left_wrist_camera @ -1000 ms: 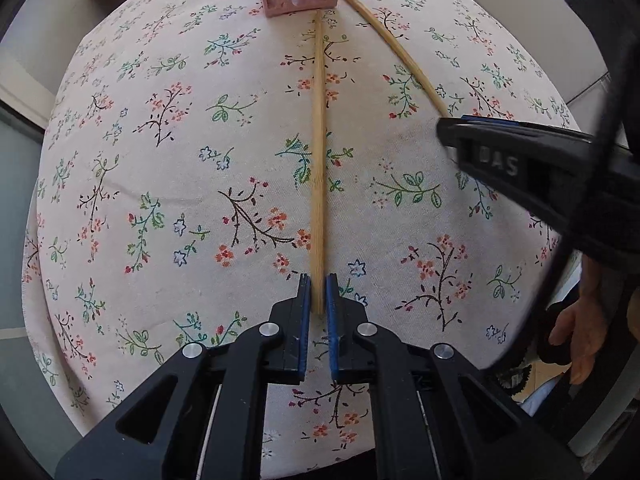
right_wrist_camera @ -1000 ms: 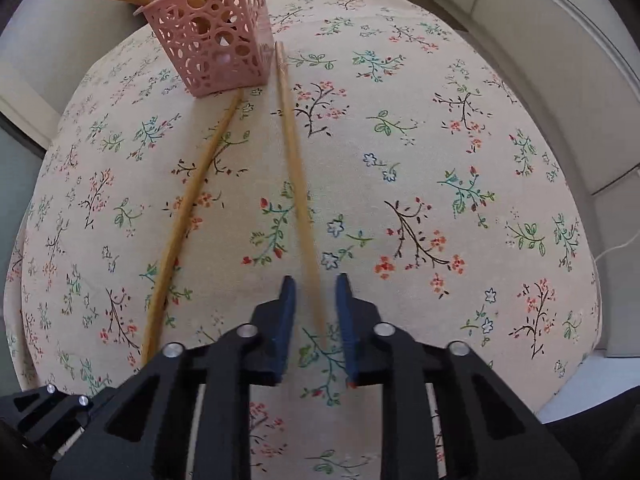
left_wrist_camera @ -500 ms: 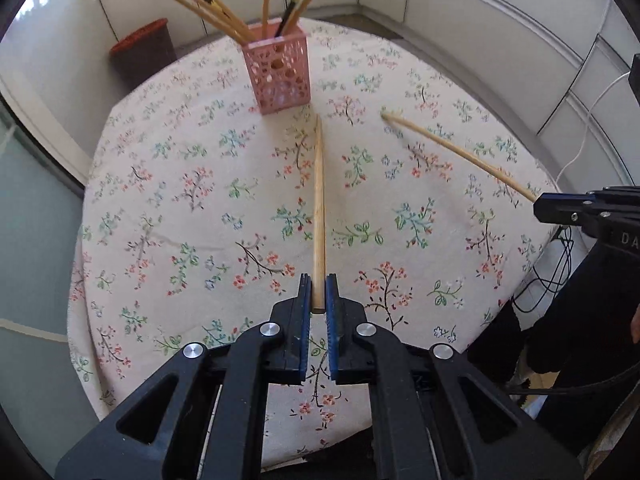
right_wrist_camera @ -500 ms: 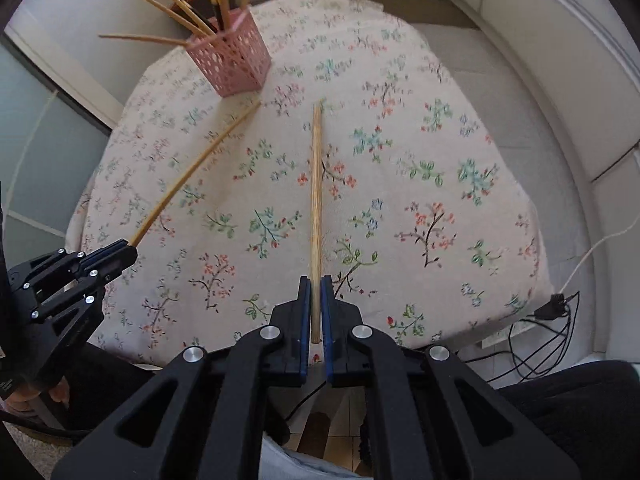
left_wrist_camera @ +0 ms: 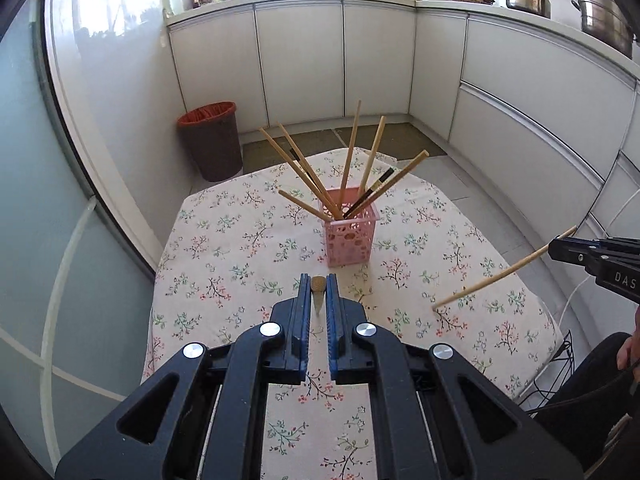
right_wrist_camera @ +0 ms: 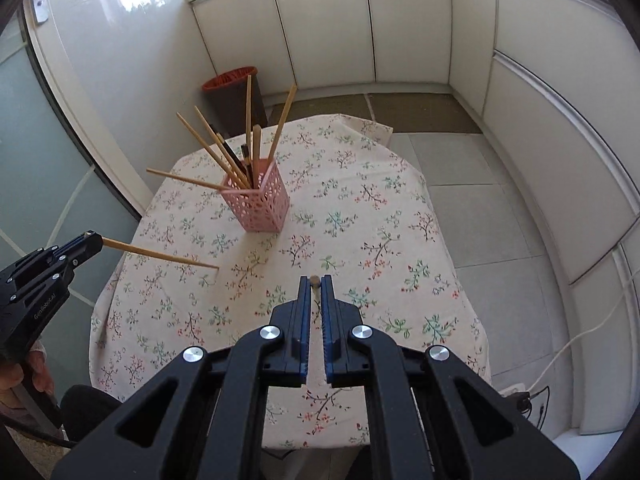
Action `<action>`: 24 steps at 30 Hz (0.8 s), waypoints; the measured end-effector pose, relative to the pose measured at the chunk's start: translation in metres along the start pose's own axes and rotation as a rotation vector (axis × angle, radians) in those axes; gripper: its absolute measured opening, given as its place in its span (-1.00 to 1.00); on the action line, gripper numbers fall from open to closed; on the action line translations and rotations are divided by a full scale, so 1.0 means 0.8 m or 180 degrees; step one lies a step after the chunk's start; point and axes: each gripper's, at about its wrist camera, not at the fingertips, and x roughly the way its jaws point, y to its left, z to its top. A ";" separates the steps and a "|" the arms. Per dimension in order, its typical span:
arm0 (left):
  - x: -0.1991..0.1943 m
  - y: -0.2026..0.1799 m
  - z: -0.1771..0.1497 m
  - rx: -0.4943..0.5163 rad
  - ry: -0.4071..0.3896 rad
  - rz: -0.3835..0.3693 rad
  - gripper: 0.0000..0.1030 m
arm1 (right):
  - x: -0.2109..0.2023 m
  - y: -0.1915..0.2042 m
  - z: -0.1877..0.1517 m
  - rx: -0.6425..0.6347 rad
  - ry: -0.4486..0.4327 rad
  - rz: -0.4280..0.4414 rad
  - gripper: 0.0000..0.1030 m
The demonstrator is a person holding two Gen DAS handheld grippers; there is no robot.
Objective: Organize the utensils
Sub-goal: 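Carry both chopsticks over the pink basket and lower them in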
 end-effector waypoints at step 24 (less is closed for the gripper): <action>-0.080 -0.004 0.168 -0.0081 -0.0745 -0.0296 -0.88 | -0.135 0.050 0.146 -0.0286 -0.0761 0.0816 -0.90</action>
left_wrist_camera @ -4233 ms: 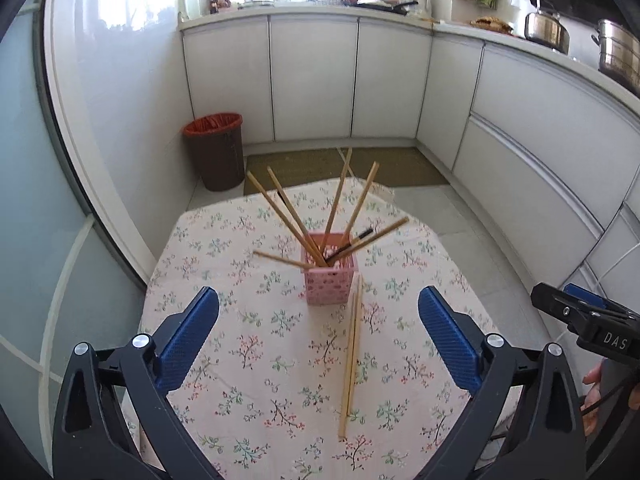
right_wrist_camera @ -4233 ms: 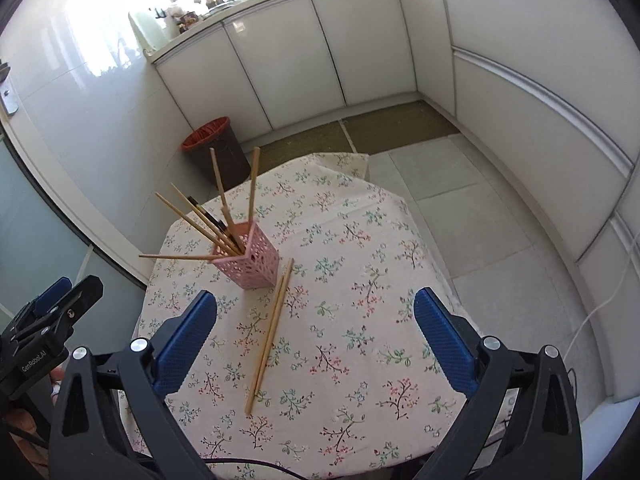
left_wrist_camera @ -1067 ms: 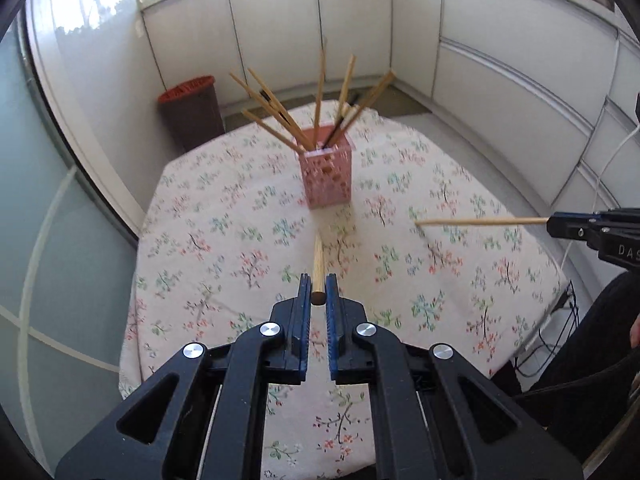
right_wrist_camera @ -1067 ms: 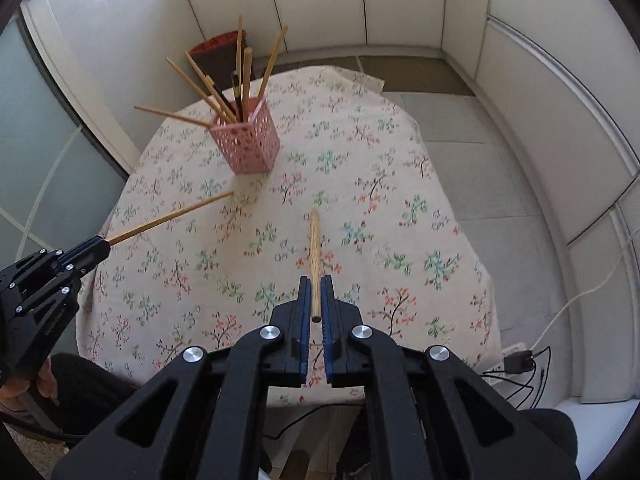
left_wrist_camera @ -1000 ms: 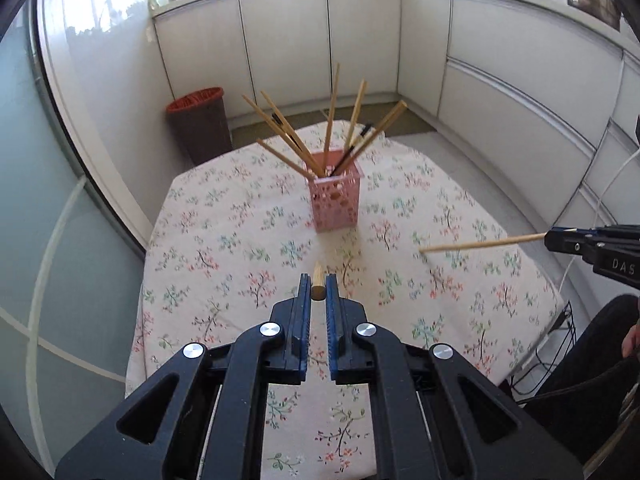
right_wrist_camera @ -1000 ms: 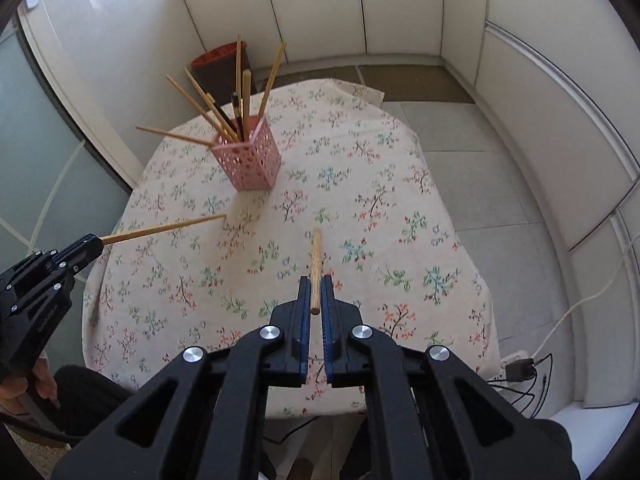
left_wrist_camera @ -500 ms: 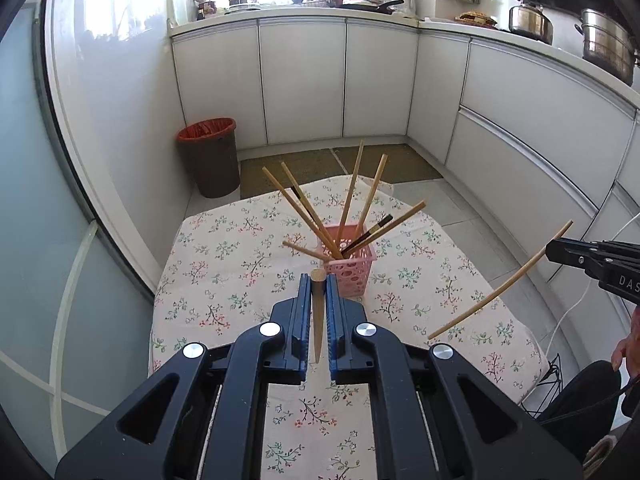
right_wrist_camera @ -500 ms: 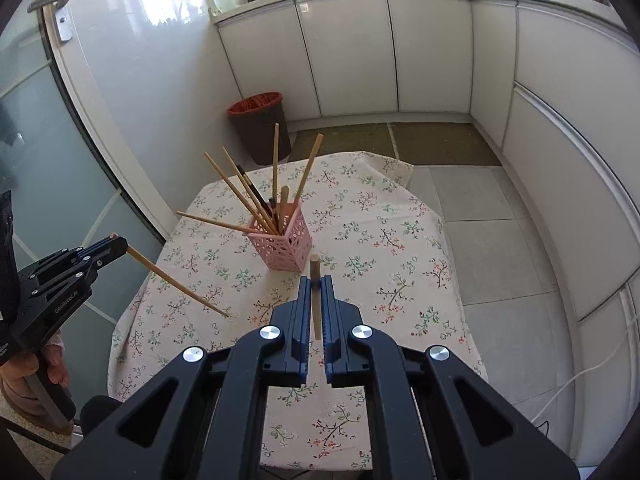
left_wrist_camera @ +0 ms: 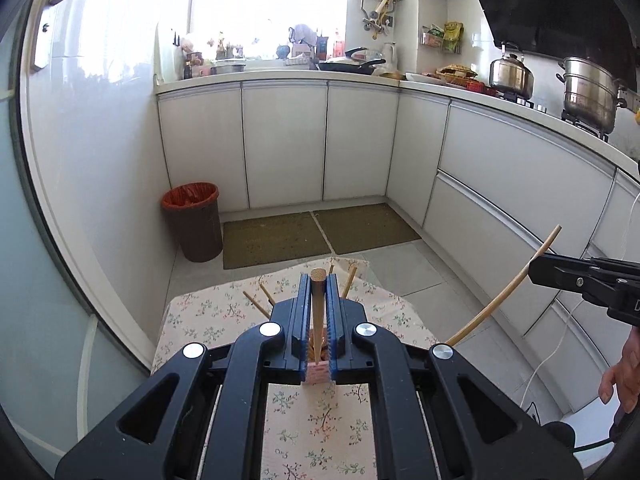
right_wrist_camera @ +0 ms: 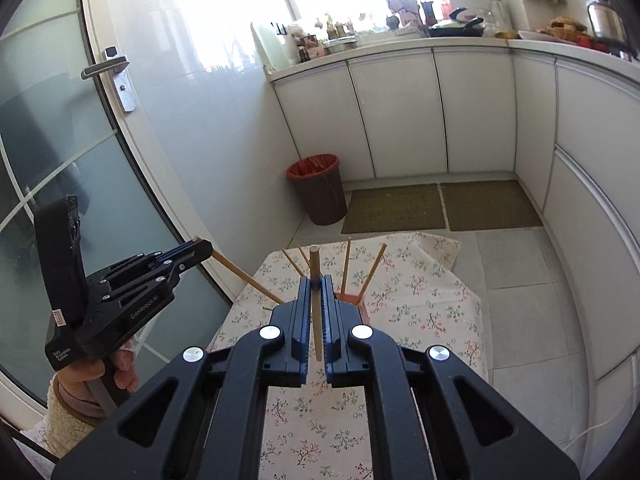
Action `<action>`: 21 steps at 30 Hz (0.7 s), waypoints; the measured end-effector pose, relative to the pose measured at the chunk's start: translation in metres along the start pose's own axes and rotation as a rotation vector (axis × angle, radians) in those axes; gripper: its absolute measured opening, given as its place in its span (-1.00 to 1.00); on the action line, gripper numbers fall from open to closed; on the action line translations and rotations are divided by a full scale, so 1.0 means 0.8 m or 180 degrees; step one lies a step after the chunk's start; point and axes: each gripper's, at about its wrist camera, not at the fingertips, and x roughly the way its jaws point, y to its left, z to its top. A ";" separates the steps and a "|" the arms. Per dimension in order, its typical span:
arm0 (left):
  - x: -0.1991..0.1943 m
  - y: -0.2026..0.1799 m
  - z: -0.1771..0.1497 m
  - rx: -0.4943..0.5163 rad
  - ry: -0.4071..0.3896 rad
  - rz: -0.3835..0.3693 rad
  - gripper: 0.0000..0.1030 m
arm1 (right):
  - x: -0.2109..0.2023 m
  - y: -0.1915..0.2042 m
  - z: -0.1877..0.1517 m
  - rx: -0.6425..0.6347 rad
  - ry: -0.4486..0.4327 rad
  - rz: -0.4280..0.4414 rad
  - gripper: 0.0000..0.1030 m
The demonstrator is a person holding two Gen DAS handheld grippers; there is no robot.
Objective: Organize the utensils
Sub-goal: 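Carry both chopsticks over the pink basket and lower them in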
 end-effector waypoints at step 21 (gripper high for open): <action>0.124 0.043 -0.030 -0.0484 0.0503 -0.0072 -0.61 | 0.072 -0.027 0.023 0.0245 0.0130 0.0009 -0.90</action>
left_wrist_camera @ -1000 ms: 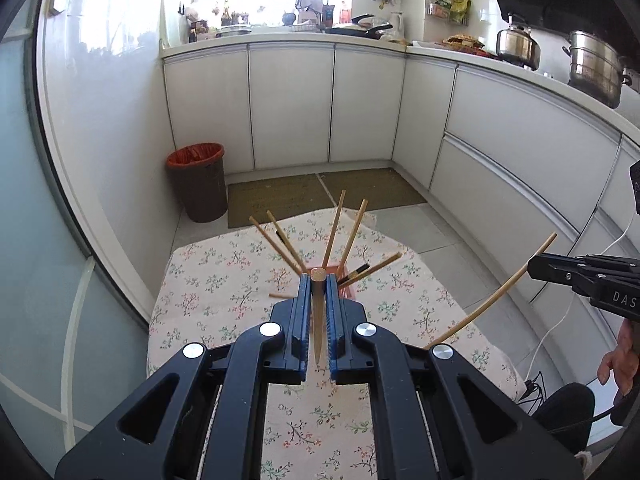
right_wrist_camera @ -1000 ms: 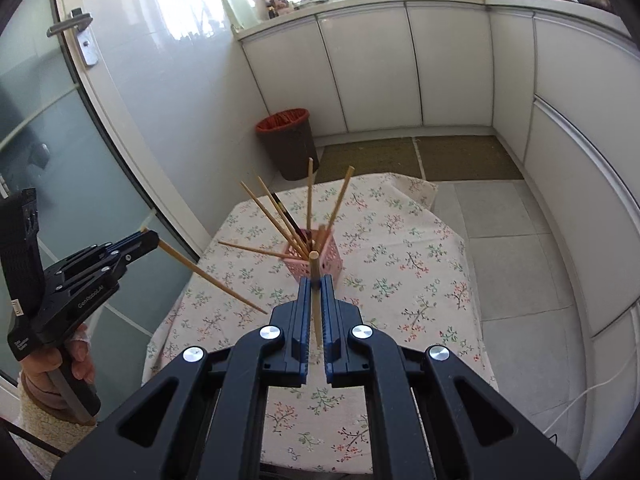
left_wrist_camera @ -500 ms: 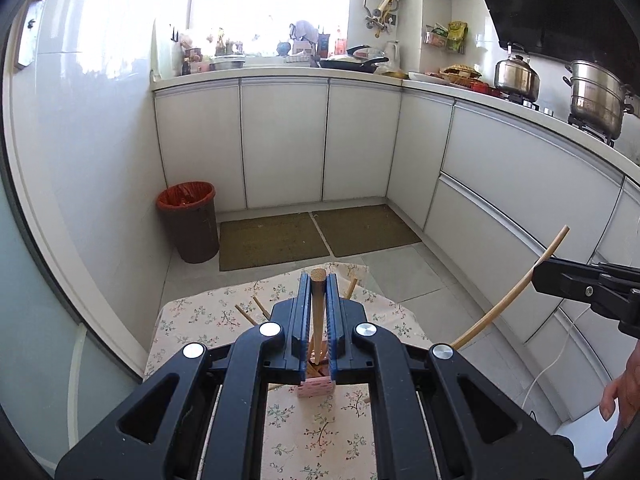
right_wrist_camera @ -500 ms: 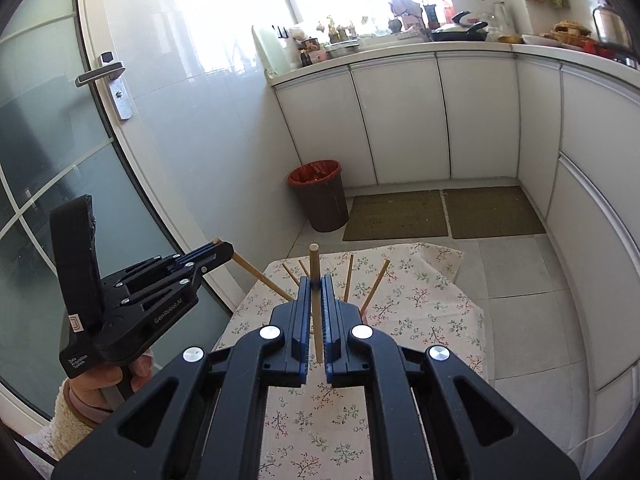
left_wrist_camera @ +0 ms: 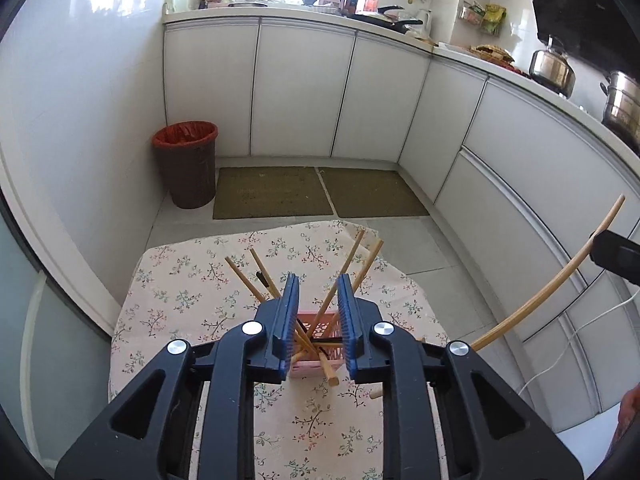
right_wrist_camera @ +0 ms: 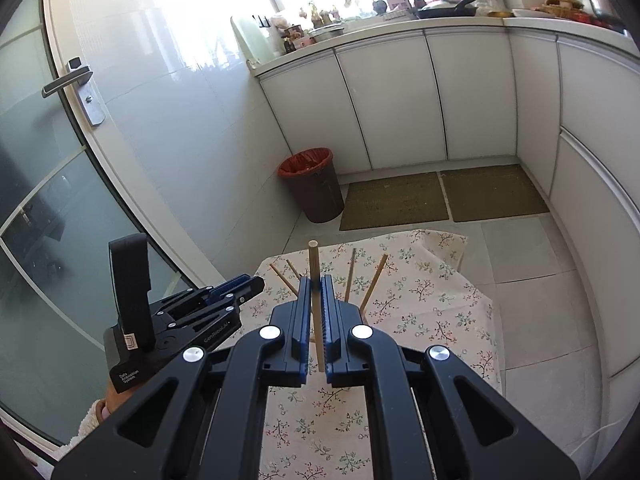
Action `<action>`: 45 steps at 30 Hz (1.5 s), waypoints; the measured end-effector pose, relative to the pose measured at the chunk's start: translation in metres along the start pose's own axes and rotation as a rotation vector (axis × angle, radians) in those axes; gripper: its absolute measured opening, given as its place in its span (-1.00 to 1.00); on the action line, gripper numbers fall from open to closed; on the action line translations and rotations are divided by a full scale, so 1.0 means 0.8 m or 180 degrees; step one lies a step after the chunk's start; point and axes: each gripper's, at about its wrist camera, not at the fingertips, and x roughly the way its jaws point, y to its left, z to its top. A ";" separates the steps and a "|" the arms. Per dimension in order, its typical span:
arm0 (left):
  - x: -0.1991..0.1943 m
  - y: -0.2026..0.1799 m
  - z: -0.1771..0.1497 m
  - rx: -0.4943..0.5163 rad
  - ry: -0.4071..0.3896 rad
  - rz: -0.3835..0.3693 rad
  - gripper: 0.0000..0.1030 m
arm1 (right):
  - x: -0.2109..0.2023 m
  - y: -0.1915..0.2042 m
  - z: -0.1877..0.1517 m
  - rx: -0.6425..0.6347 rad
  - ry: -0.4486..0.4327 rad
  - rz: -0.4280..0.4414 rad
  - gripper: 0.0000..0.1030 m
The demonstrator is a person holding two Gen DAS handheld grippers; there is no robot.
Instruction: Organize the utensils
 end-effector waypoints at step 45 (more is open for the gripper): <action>-0.112 -0.005 -0.001 -0.0150 -0.0789 0.0665 0.57 | -0.012 -0.021 0.008 0.0354 -0.0529 -0.0460 0.19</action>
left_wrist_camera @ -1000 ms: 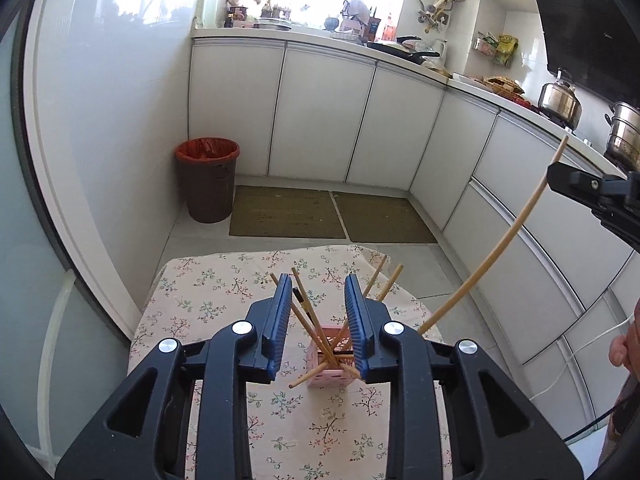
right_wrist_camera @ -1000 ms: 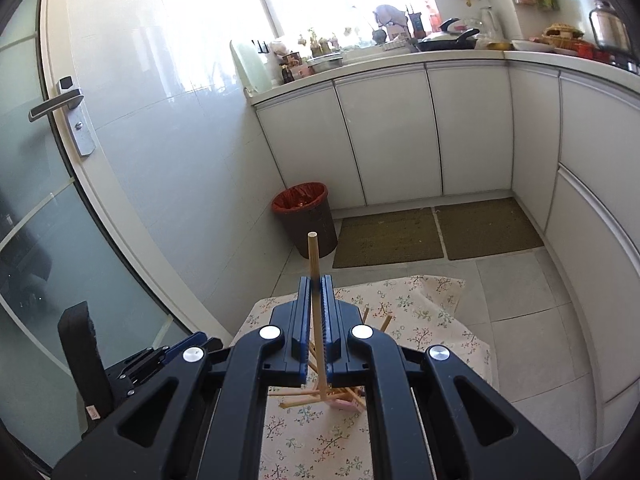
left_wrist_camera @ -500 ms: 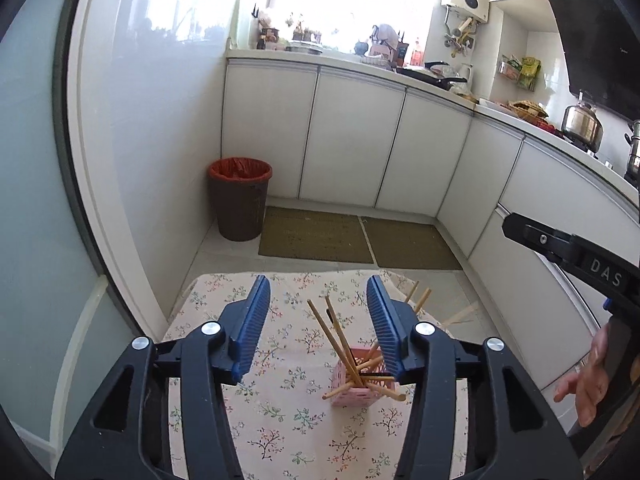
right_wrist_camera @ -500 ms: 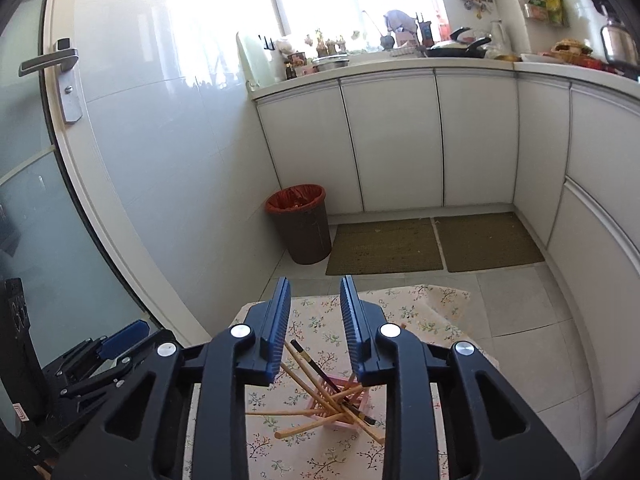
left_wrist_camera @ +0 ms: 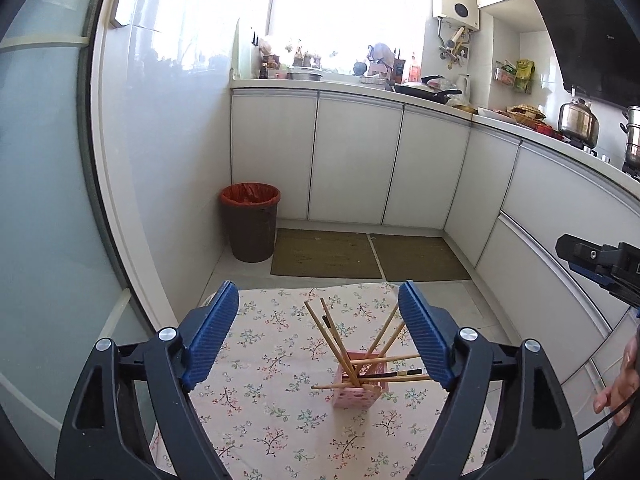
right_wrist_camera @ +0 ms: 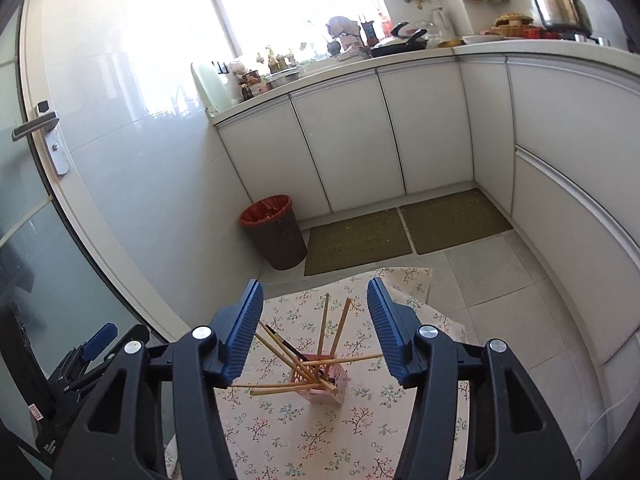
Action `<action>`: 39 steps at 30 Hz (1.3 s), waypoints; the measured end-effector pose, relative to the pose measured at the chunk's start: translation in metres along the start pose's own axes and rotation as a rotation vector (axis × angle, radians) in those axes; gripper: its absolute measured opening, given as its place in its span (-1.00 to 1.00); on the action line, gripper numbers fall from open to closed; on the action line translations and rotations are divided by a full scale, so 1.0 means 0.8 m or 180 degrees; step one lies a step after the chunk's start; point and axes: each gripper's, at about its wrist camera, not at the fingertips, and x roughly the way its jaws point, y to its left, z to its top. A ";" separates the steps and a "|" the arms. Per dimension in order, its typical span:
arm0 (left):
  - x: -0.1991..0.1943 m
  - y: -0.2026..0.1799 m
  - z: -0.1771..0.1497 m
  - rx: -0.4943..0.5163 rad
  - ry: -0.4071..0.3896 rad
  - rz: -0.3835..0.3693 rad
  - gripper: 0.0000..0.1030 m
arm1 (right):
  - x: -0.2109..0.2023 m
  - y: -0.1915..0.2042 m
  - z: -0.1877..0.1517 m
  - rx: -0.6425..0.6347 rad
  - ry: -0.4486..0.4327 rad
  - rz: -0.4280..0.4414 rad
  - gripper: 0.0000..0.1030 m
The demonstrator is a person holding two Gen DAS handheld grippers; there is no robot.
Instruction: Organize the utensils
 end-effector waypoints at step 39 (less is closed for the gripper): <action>-0.138 -0.079 -0.135 0.0081 0.0069 0.0615 0.86 | -0.110 -0.020 -0.206 -0.0102 0.0238 -0.1416 0.87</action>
